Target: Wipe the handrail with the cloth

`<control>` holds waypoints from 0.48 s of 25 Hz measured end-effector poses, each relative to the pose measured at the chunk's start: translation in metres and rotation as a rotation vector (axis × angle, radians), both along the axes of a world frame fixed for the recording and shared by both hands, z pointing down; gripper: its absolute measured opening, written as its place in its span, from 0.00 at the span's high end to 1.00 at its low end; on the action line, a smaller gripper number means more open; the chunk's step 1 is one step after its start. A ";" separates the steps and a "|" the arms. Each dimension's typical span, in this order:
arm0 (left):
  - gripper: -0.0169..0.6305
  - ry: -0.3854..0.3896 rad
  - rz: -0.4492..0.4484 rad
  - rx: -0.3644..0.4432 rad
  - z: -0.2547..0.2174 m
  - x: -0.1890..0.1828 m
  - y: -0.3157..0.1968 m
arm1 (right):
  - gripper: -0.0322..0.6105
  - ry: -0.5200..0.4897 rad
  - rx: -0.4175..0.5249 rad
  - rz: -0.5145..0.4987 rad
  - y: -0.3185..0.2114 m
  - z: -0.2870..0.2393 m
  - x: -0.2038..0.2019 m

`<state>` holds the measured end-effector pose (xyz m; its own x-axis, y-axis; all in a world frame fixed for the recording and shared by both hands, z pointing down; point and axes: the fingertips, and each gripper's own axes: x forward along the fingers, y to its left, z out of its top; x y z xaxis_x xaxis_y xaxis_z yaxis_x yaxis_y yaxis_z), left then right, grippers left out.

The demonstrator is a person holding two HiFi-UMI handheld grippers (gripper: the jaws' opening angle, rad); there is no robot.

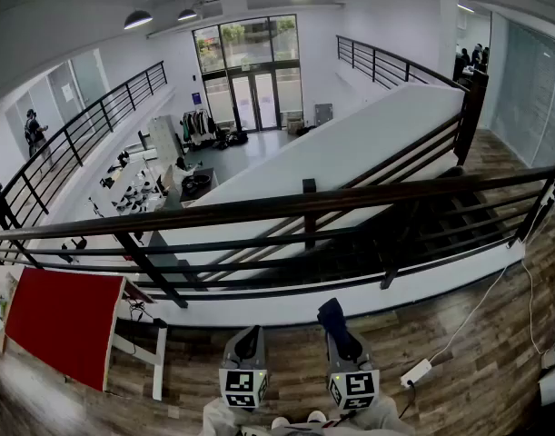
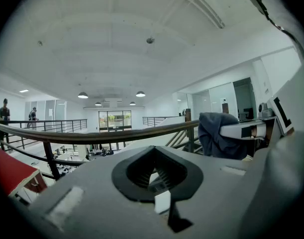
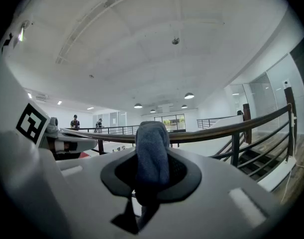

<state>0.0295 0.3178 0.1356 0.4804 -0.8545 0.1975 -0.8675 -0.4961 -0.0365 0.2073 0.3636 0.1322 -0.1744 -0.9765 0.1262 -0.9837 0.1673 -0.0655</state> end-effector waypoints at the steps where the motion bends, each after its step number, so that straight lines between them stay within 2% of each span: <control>1: 0.97 -0.001 0.002 0.001 0.001 0.004 -0.002 | 0.84 -0.003 -0.001 0.000 -0.002 0.001 0.004; 7: 0.97 -0.009 0.007 0.014 -0.001 0.027 -0.015 | 0.84 -0.016 0.012 -0.005 -0.018 0.002 0.023; 12: 0.97 -0.012 -0.005 0.019 -0.004 0.038 -0.021 | 0.84 -0.116 0.006 -0.033 -0.024 0.004 0.033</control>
<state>0.0674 0.2966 0.1314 0.4740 -0.8604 0.1873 -0.8693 -0.4911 -0.0560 0.2402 0.3396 0.1362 -0.2192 -0.9708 0.0975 -0.9636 0.1998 -0.1774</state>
